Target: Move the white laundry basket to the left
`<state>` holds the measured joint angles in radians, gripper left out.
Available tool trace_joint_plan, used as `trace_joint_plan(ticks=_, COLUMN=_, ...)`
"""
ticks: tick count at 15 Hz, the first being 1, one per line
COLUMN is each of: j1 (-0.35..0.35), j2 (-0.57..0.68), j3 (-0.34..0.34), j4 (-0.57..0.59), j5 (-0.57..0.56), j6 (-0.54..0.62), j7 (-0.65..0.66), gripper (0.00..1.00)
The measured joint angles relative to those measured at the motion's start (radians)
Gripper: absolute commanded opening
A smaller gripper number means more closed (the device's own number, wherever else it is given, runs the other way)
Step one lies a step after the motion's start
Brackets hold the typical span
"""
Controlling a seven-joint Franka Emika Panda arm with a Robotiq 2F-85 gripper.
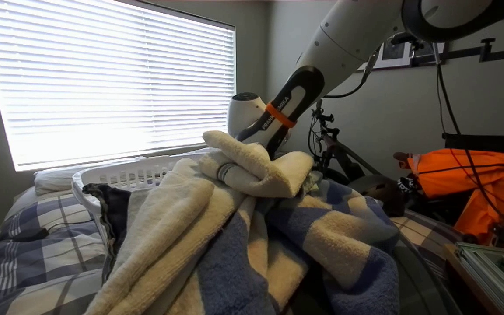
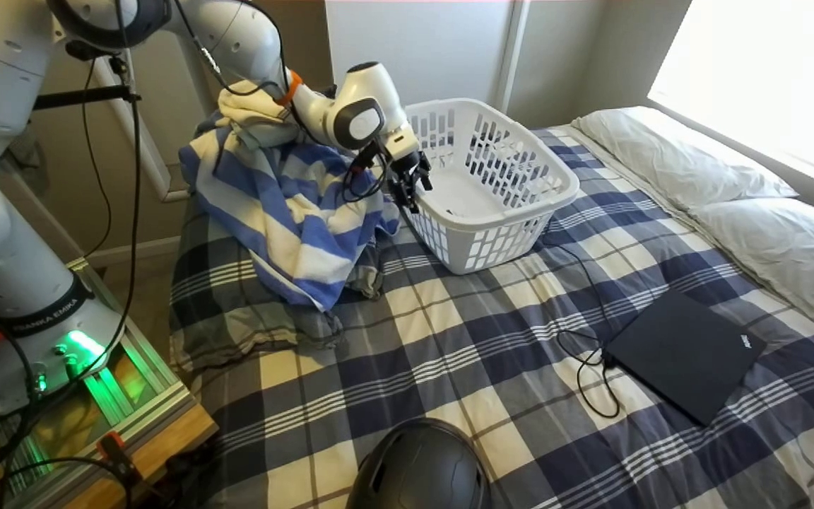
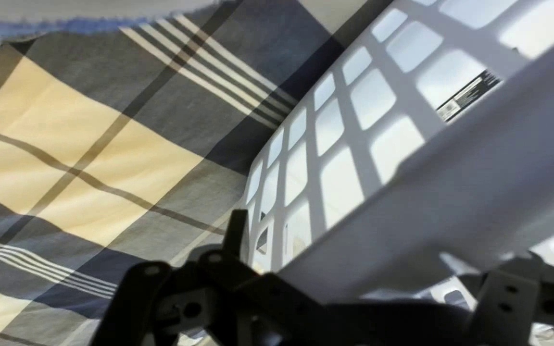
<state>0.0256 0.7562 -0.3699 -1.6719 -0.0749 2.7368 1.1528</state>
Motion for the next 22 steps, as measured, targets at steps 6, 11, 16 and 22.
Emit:
trace_joint_plan(ticks=6, j1=0.086, j2=-0.026, j3=-0.065, j4=-0.078, j5=0.000, j6=0.138, j7=0.018, gripper=1.00)
trace_joint_plan(ticks=11, j1=0.226, j2=-0.026, j3=-0.231, j4=-0.147, j5=0.000, j6=0.293, j7=0.119, gripper=1.00)
trace_joint_plan(ticks=16, j1=0.296, j2=-0.026, j3=-0.313, j4=-0.184, j5=0.001, j6=0.342, j7=0.163, gripper=1.00)
trace_joint_plan(ticks=22, j1=0.296, j2=-0.026, j3=-0.315, j4=-0.184, j5=0.001, j6=0.344, j7=0.164, gripper=1.00)
